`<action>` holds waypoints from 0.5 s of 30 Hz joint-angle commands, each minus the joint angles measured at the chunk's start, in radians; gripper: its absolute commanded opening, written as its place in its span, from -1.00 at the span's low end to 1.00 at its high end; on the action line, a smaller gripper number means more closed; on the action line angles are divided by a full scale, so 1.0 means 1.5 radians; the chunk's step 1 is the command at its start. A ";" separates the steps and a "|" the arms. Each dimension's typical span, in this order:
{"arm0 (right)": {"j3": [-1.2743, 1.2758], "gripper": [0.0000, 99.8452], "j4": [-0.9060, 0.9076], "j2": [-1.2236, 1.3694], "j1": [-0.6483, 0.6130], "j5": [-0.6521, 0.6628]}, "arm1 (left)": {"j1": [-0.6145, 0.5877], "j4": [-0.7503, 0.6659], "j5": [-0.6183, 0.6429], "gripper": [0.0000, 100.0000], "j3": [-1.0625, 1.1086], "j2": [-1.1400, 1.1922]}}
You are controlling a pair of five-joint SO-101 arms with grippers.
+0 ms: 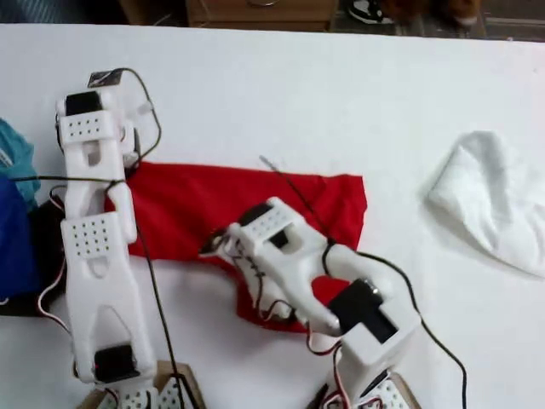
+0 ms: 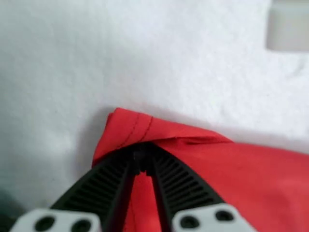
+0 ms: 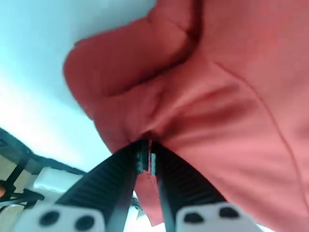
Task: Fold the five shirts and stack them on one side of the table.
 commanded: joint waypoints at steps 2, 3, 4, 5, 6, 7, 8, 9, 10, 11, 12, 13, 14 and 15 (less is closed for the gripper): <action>-0.003 -0.96 0.027 -0.022 -0.060 0.001 | -0.038 -0.002 0.005 -0.95 -0.004 0.003; -0.011 -0.96 0.030 -0.022 -0.061 0.001 | -0.039 -0.002 0.005 -0.95 -0.004 0.003; -0.023 -0.96 0.041 -0.022 -0.061 0.001 | -0.039 -0.002 0.005 -0.95 -0.004 0.003; -0.040 -0.96 0.055 -0.022 -0.059 0.000 | -0.039 -0.002 0.005 -0.95 -0.004 0.003; -0.060 -0.96 0.072 -0.022 -0.056 -0.002 | -0.039 -0.002 0.005 -0.95 -0.004 0.003; -0.084 -0.96 0.092 -0.023 -0.054 -0.002 | -0.039 -0.002 0.005 -0.95 -0.004 0.003; -0.110 -0.96 0.112 -0.030 -0.054 -0.002 | -0.039 -0.002 0.003 -0.95 -0.004 0.003; -0.137 -0.96 0.131 -0.046 -0.054 -0.002 | -0.039 -0.002 0.003 -0.95 -0.004 0.003; -0.162 -0.96 0.147 -0.066 -0.054 -0.002 | -0.039 -0.003 0.003 -0.95 -0.004 0.003; -0.186 -0.96 0.159 -0.088 -0.054 -0.002 | -0.039 -0.003 0.003 -0.95 -0.004 0.003; -0.208 -0.96 0.172 -0.114 -0.054 0.000 | -0.039 -0.003 0.003 -0.95 -0.004 0.003; -0.227 -0.96 0.186 -0.140 -0.054 0.001 | -0.039 -0.003 0.003 -0.95 -0.004 0.003; -0.241 -0.96 0.197 -0.164 -0.054 0.002 | -0.039 -0.002 0.003 -0.95 -0.004 0.002; -0.254 -0.96 0.208 -0.187 -0.053 0.002 | -0.039 -0.002 0.003 -0.95 -0.004 0.002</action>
